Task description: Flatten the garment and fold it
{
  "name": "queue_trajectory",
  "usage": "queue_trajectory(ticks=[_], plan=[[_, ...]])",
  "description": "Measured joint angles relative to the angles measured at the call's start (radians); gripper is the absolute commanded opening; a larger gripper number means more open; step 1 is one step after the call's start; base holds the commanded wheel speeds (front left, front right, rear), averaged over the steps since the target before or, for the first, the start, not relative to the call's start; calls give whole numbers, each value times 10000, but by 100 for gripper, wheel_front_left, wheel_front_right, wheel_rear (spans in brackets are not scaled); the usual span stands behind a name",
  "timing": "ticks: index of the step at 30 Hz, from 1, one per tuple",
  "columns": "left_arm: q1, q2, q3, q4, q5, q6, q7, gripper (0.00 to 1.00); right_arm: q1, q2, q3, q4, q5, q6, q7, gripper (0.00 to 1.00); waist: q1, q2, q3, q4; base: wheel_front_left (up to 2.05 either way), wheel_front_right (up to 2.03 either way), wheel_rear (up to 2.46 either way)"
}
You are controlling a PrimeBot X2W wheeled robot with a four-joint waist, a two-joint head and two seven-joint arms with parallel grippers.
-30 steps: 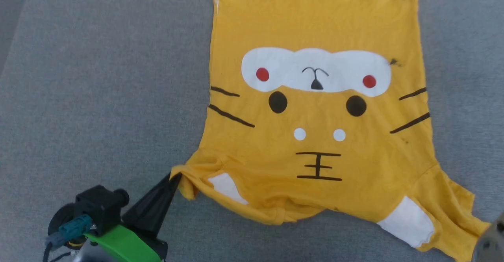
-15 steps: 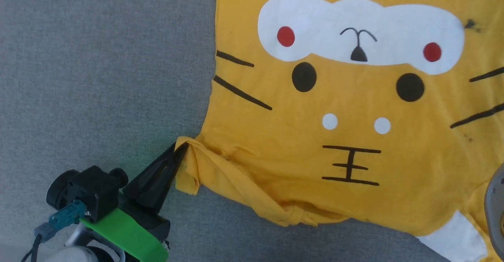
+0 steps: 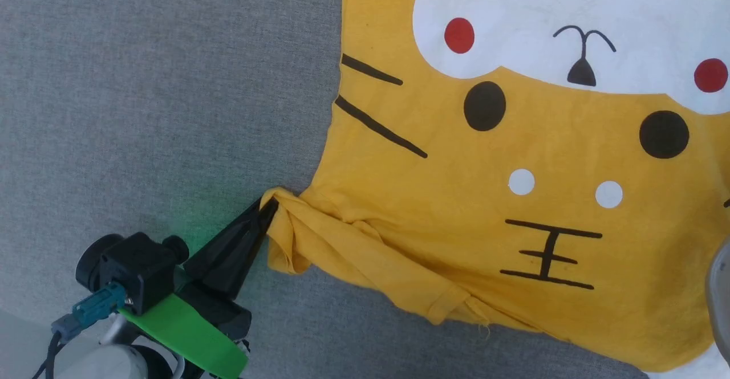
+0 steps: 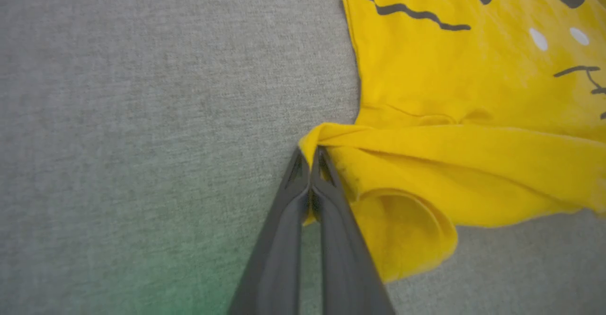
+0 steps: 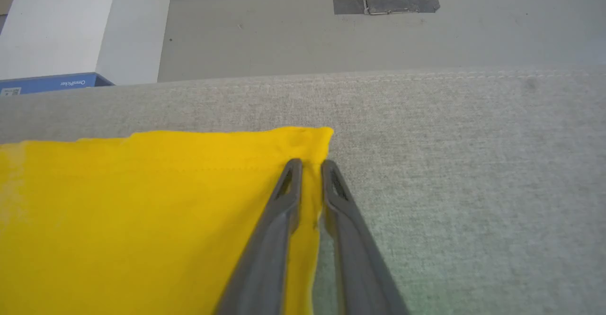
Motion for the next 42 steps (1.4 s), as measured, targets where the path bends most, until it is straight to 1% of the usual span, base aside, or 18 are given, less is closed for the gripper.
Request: queue_trajectory(ticks=[5, 8, 11, 14, 16, 18, 21, 23, 26, 29, 31, 33, 36, 39, 40, 41, 42], plan=[[18, 17, 2, 54, -2, 61, 2, 0, 21, 98, -140, 303, 58, 0, -554, 0, 0, 0, -249, -37, 0, 0, 0], [67, 27, -12, 63, -4, 136, 4, 0, 166, 35, -107, 393, 372, 0, -947, 0, -1, 0, -547, -120, 0, 0, 0], [121, 48, -50, 174, -2, 288, 23, 0, 668, -81, -42, 412, 1037, 0, -1442, 0, -1, 0, -957, -244, 0, 0, 0], [297, 59, -107, 370, -2, 514, 113, 0, 1647, -230, 132, 157, 1975, 0, -1778, 0, -2, 0, -1468, -402, 0, 0, 0], [460, 56, -155, 483, -2, 631, 142, 0, 2599, -378, 207, -288, 2617, 2, -1925, 0, -2, 0, -1855, -523, 0, 0, 0], [607, 54, -201, 594, -2, 755, 161, 0, 3603, -464, 67, -840, 3219, 0, -1971, 0, -2, 0, -2222, -644, 0, 0, 0], [849, 27, -295, 648, -10, 920, 159, 0, 5401, -412, -485, -1904, 4013, 0, -1992, 0, -3, 0, -2793, -853, 0, 0, 0], [1045, 2, -401, 660, -25, 1037, 190, 0, 6833, -192, -1147, -2704, 4502, 0, -1958, 0, -3, 0, -3184, -1022, 0, 0, 0], [1175, -59, -506, 644, -31, 1078, 203, 0, 8931, 332, -2146, -3714, 5068, 0, -1825, 0, -3, 0, -3672, -1275, 0, 0, 0], [1214, -128, -598, 648, -36, 1085, 242, 0, 10863, 729, -2894, -4372, 5637, 0, -1718, 0, -3, 0, -4069, -1541, 0, 0, 0], [1277, -180, -694, 654, -61, 1085, 276, 0, 12081, 834, -3143, -4581, 5952, 0, -1549, 0, -3, 0, -4297, -1732, 0, 0, 0], [1314, -251, -742, 679, -71, 1085, 278, 0, 13110, 815, -3089, -4335, 6617, 0, -1375, 0, -3, 0, -4472, -1888, 0, 0, 0], [1399, -309, -763, 715, -151, 1118, 276, 0, 14376, 855, -2621, -3770, 7484, 0, -1561, 0, -3, 0, -4690, -2113, 0, 0, 0], [1489, -334, -805, 777, -215, 1120, 276, 0, 14770, 867, -1948, -3436, 7885, 0, -2174, 0, -3, 0, -4875, -2292, 0, 0, 0], [1495, -341, -823, 786, -240, 1120, 278, 0, 14755, 871, -1712, -3473, 7894, 0, -2474, 43, -3, 0, -4945, -2339, 0, 0, 0], [1496, -345, -838, 788, -240, 1120, 282, 0, 14690, 867, -1467, -3572, 7896, 0, -2736, 100, -3, 0, -5008, -2385, 0, 0, 0], [1495, -347, -848, 788, -240, 1120, 313, 0, 14649, 867, -1283, -3751, 7846, 0, -2872, 100, -3, 0, -5055, -2414, 0, 0, 0]])
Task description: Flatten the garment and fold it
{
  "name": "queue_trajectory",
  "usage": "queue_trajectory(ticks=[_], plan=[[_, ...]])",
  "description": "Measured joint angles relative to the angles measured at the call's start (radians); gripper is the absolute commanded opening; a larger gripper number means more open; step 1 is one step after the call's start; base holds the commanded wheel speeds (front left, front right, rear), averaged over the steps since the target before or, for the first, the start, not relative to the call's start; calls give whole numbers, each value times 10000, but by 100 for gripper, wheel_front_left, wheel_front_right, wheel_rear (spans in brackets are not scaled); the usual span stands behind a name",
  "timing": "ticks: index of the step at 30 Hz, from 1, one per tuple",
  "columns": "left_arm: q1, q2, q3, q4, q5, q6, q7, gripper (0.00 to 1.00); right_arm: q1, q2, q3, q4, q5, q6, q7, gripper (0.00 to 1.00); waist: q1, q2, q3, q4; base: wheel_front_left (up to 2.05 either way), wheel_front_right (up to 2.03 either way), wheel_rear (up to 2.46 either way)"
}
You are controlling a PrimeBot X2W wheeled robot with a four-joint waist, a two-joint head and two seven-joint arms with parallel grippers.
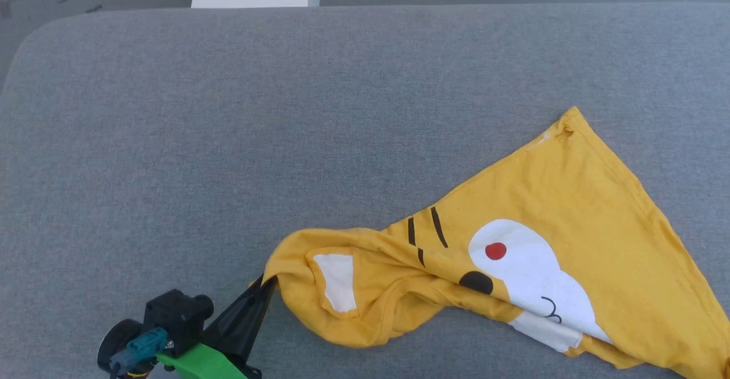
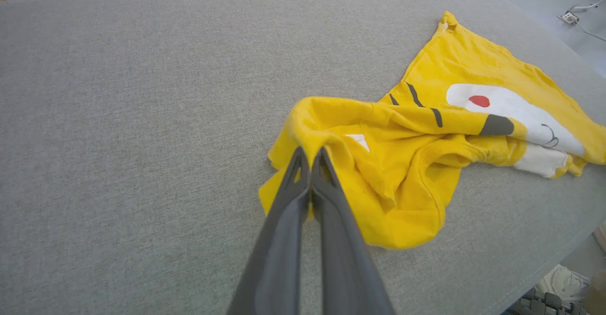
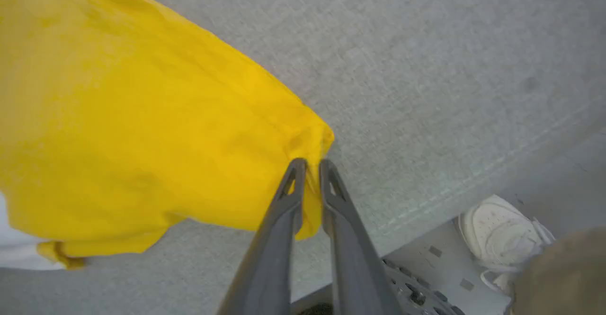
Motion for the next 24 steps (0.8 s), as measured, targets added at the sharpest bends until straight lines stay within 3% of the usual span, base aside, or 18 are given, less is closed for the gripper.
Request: queue_trajectory(ticks=[1, 2, 4, 8, 12, 16, 24], plan=[[-2, -8, -12, -4, 0, 0, 44, 0, -71, 6, 207, -286, -54, 0, -109, 100, 0, 0, -55, -29, 0, 0, 0], [-7, -13, -33, -67, 0, -2, 67, 0, -652, 4, 619, -1668, -424, 0, 48, 100, 0, 0, -146, -49, 0, 0, 0], [-23, -12, -35, -119, 0, -6, 113, 0, -1404, 0, 878, -2796, -863, 0, 543, 100, 0, 0, -104, -22, 0, 0, 0], [-133, -12, -36, -221, 4, -102, 138, 0, -3252, -71, 1569, -3925, -2036, 0, 1521, 100, 0, 0, 112, 85, 0, 0, 0], [-429, -15, -2, -318, 50, -247, 140, 0, -5235, -437, 2389, -3290, -2790, 0, 2359, 100, 0, 0, 523, 285, 0, 0, 0], [-721, -17, 46, -378, 217, -372, 140, 0, -6747, -619, 2800, -1822, -3475, 0, 2936, 100, 0, 0, 1030, 527, 0, 0, 0], [-1085, -127, 42, -383, 282, -635, 138, 0, -7913, -928, 2725, 38, -4497, 0, 3576, 100, 1, 0, 1973, 1102, 0, 0, 0]])
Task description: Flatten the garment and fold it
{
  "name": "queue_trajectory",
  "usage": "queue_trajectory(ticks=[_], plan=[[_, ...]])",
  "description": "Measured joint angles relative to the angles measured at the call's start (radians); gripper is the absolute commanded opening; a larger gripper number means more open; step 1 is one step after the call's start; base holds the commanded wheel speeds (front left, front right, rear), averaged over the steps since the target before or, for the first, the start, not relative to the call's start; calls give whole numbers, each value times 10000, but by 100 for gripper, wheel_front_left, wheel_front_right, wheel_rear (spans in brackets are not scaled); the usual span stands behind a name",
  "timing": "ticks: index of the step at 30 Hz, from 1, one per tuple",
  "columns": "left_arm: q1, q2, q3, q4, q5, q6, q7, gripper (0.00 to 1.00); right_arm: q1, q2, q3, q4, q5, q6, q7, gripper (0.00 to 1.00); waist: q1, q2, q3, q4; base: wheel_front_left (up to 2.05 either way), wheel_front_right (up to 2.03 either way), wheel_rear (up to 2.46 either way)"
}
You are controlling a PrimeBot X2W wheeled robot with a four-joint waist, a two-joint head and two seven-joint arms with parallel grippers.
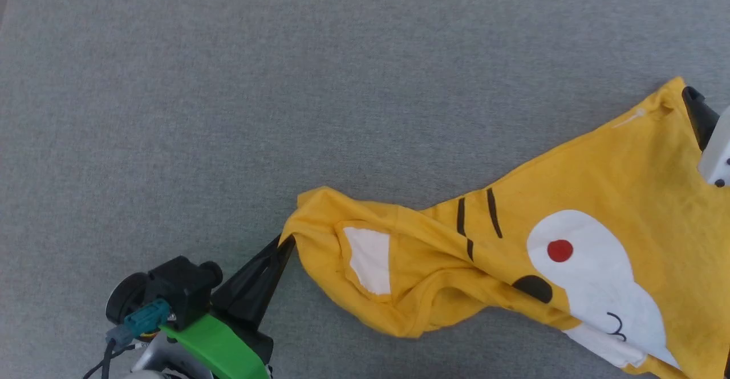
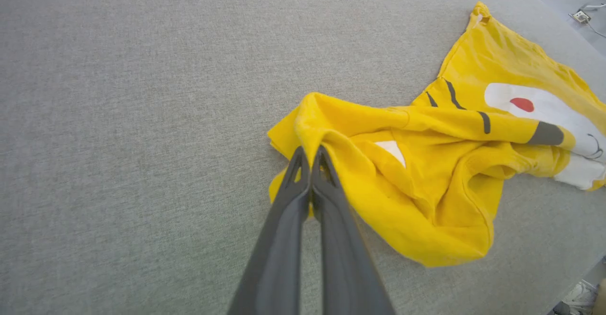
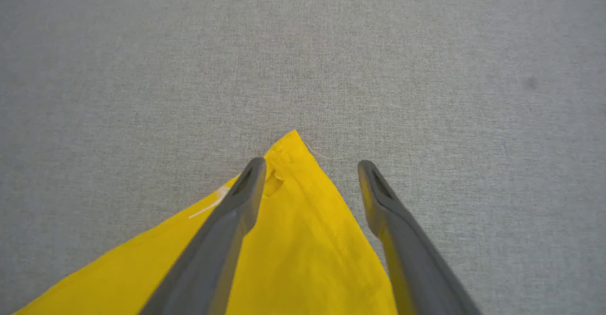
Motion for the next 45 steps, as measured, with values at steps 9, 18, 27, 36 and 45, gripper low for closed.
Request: queue_trajectory(ticks=[9, 18, 27, 36, 45], plan=[[-82, -79, 40, 151, -2, -94, -90, 0, -110, -140, 42, 385, -56, 0, 311, 90, 0, 0, 773, 474, 0, 0, 0], [-256, -84, 150, 242, -13, -224, -217, 0, -192, -384, 426, 0, 196, 0, 955, 0, 1, 0, 834, 381, 0, 0, 0], [-1037, -65, 859, 1317, 725, -75, -1237, 0, -199, 430, 656, 242, 418, 0, -2044, 0, 1, 0, -35, 151, 0, 0, 0], [-3063, 104, 1461, 2504, 1526, -219, -1264, 0, -858, 790, 1189, 848, 1122, 0, -4217, 0, 1, 0, -1494, -173, 0, 0, 0], [-6463, -311, 1515, 4274, 2044, -1365, -251, 0, -2781, 880, 1770, 2054, 1461, -2, -5465, 0, 0, 0, -2992, -476, 0, 0, 0]])
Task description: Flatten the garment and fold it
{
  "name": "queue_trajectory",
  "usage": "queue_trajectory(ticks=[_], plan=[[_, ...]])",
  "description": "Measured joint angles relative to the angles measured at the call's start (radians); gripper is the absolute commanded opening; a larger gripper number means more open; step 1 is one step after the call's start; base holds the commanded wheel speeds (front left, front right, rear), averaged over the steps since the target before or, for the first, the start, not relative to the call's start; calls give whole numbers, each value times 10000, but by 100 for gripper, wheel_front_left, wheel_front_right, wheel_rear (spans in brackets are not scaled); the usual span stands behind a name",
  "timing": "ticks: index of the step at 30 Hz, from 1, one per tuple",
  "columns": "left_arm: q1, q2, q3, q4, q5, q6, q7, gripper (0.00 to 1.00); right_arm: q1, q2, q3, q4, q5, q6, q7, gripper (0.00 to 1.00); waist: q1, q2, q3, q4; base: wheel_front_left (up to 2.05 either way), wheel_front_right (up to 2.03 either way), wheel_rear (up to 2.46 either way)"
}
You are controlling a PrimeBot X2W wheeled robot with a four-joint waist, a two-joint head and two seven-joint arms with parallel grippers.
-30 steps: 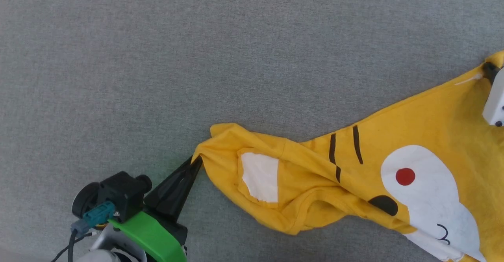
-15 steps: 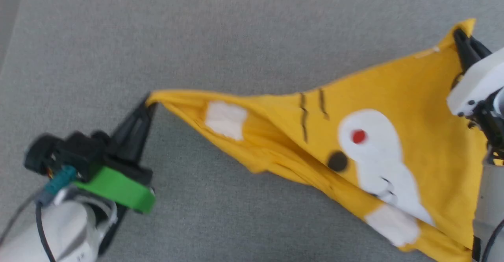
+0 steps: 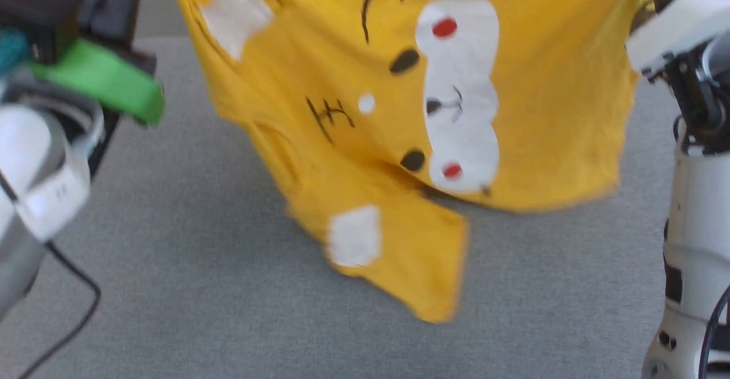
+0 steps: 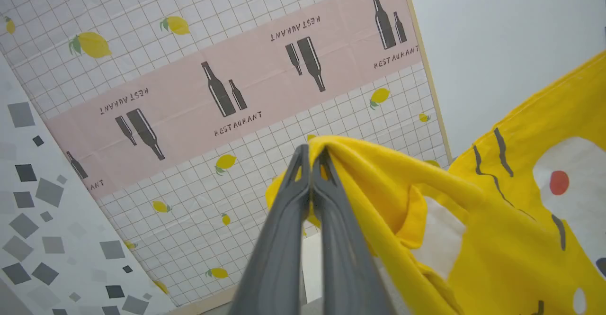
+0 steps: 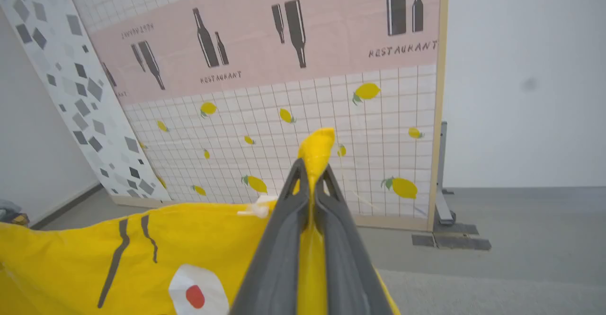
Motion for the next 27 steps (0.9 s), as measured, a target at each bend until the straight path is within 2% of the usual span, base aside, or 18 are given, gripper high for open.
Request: queue_trajectory(ticks=[5, 15, 22, 27], plan=[[-1685, -502, -163, 1160, 155, -612, 447, 0, -1067, 17, 221, 945, 19, 2, -531, 0, 0, 0, -723, -174, 0, 0, 0], [-3870, -842, -449, 2686, 600, -1496, 1137, 0, -2392, 27, 775, 2288, 79, 0, -679, 0, 0, 0, -1429, -661, 0, 0, 0], [-4463, -775, -713, 3057, 495, -2136, 2215, 0, -3033, 23, 1151, 2798, 265, 0, 50, 0, -1, 0, -1157, -938, 0, 0, 0], [-5178, -642, -663, 3233, 426, -2278, 2721, 0, -3992, 35, 1298, 3273, 146, 2, 387, 0, 0, 0, -513, -1104, 0, 0, 0]])
